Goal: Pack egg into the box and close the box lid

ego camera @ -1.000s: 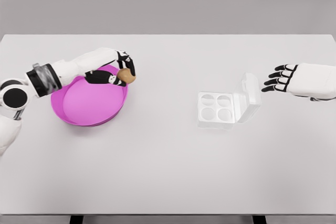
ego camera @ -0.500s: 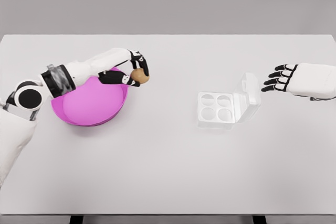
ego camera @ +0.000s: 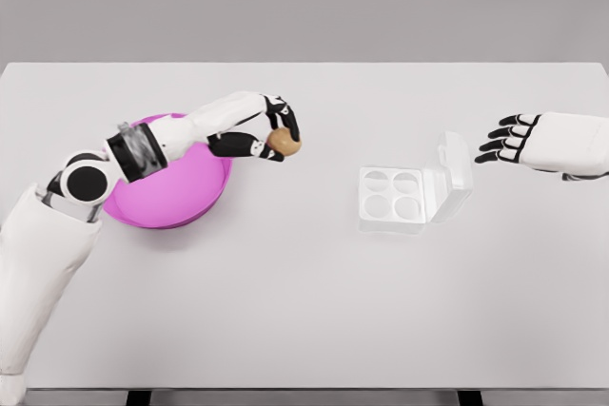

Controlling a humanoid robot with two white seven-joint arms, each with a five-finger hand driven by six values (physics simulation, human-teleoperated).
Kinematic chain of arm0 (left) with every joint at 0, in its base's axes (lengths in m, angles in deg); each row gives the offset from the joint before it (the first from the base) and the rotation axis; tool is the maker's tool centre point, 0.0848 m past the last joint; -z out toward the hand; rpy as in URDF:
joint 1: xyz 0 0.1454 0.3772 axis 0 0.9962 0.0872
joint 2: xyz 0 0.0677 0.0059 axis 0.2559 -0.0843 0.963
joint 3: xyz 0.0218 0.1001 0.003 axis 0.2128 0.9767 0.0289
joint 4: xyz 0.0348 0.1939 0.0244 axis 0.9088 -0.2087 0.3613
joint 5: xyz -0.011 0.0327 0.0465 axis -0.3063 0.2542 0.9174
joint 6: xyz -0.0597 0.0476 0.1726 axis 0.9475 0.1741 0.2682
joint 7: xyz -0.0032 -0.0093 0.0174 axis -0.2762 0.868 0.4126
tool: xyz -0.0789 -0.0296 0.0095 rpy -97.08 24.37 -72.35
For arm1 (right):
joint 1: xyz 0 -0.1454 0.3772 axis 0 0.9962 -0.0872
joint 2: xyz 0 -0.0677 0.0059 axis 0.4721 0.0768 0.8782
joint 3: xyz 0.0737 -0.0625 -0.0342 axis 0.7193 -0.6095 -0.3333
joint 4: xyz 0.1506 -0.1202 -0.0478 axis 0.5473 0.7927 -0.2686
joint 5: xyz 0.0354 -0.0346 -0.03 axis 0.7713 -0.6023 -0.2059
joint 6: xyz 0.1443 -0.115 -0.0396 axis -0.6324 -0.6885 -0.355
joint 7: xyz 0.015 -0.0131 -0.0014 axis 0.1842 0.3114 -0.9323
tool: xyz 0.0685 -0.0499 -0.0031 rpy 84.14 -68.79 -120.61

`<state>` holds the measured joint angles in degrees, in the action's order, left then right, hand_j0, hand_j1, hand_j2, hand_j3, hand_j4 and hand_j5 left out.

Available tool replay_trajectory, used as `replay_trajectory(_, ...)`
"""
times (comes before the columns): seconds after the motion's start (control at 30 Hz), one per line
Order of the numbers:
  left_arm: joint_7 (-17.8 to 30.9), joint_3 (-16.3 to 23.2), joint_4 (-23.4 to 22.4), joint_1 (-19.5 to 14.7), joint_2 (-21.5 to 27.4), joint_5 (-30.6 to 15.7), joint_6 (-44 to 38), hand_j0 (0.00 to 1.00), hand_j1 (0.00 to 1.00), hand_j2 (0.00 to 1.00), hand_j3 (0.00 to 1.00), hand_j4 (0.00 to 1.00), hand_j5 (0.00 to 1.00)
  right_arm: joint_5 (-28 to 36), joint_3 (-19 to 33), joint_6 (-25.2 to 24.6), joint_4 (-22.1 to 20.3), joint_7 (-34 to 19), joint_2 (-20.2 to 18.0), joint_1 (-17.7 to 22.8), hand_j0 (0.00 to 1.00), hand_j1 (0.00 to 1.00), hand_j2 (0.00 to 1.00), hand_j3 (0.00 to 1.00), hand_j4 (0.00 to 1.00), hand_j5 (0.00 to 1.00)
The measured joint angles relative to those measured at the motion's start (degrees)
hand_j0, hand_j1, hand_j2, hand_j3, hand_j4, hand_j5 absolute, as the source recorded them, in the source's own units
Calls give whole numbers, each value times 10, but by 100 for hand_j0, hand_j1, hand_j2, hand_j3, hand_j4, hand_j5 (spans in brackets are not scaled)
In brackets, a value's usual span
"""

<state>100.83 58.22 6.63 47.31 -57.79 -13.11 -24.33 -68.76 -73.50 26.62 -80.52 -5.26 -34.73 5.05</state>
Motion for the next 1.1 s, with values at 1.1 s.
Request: replay_trajectory(1.1, 0, 31, -79, 1, -193, 64, 12, 40, 40, 40, 40, 40, 40, 0, 0, 0, 5, 0, 2, 0, 100, 100, 100, 100, 100, 100)
